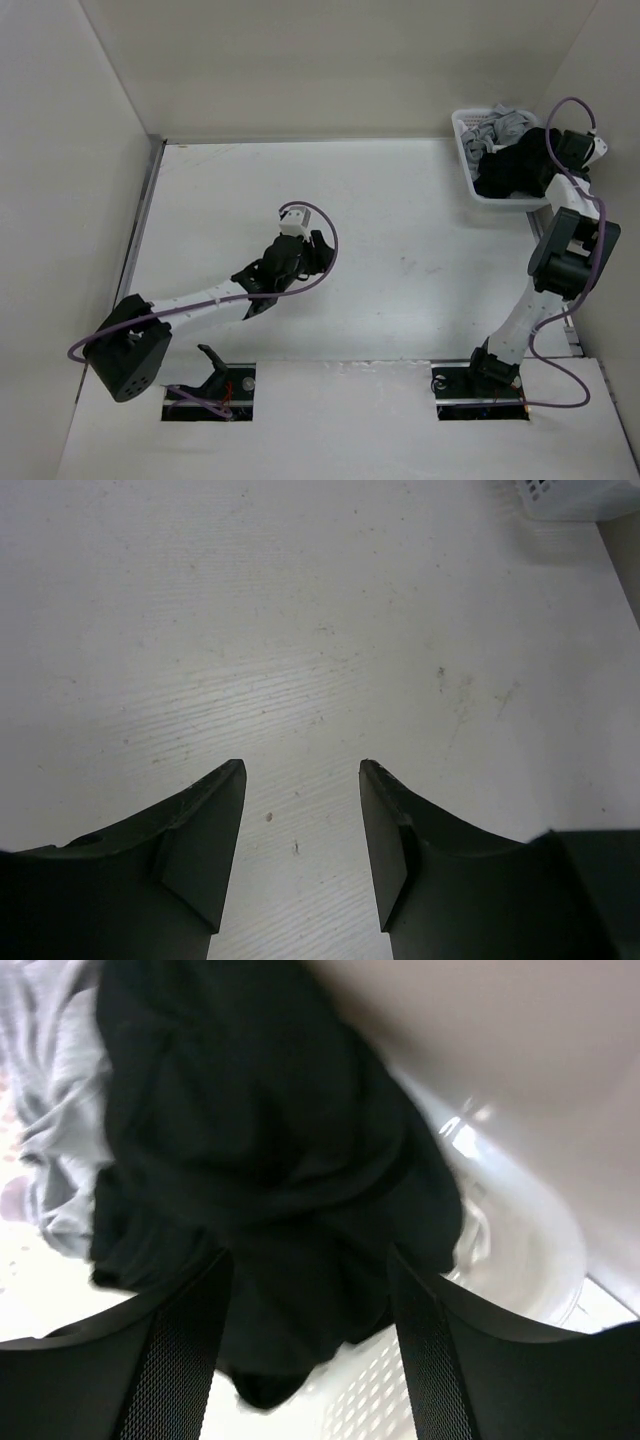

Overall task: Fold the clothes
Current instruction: Grab the tank top from the pile, then move the tank top to the center of the board

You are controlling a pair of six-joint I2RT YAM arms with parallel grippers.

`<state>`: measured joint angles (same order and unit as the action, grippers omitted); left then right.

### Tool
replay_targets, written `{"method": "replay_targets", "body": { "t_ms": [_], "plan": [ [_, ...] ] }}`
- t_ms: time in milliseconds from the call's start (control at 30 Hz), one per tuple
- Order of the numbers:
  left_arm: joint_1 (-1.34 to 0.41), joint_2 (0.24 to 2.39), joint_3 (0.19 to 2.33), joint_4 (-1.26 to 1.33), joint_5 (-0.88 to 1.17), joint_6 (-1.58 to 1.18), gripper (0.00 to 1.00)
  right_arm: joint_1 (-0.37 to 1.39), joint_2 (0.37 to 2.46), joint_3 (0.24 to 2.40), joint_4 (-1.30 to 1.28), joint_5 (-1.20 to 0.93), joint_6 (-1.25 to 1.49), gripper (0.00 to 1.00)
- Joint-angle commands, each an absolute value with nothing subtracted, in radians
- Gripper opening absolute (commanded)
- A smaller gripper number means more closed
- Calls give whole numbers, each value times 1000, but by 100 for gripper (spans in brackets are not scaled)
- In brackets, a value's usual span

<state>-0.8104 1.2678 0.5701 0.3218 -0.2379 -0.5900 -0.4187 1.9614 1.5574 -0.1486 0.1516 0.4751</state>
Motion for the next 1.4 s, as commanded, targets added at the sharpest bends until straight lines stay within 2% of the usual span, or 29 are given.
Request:
{"method": "replay_targets", "body": {
  "t_ms": [0,200,267,333,367,433,633,867,1000,1133,1267,1367],
  "plan": [
    [-776,1278,558,393,-226,-586,48,-447,1992,1640,-83,68,494,68],
    [-736,1307,558,417,-187,-591,48,-461,2071,1684,-64,54,492,65],
    [-728,1318,557,422,-186,-592,48,-466,2086,1700,-54,29,502,51],
    [-723,1324,558,422,-183,-592,48,-464,2076,1689,-25,12,512,25],
    [-722,1328,561,422,-181,-592,48,-463,2051,1668,-5,21,520,17],
    [-720,1335,564,422,-179,-594,48,-463,1982,1606,59,37,529,11],
    [-734,1332,569,420,-176,-607,48,-392,1699,1448,163,103,548,8],
    [-746,1252,589,376,-190,-626,47,-205,1314,1241,195,158,557,7],
    [-723,1178,615,322,-219,-646,47,-9,1117,1201,140,140,543,7],
    [-671,1076,643,229,-276,-676,47,294,954,1242,65,123,523,8],
    [-570,939,649,132,-293,-704,46,606,855,1298,22,204,460,8],
    [-480,842,649,68,-282,-721,46,775,839,1310,11,302,434,8]
  ]
}}
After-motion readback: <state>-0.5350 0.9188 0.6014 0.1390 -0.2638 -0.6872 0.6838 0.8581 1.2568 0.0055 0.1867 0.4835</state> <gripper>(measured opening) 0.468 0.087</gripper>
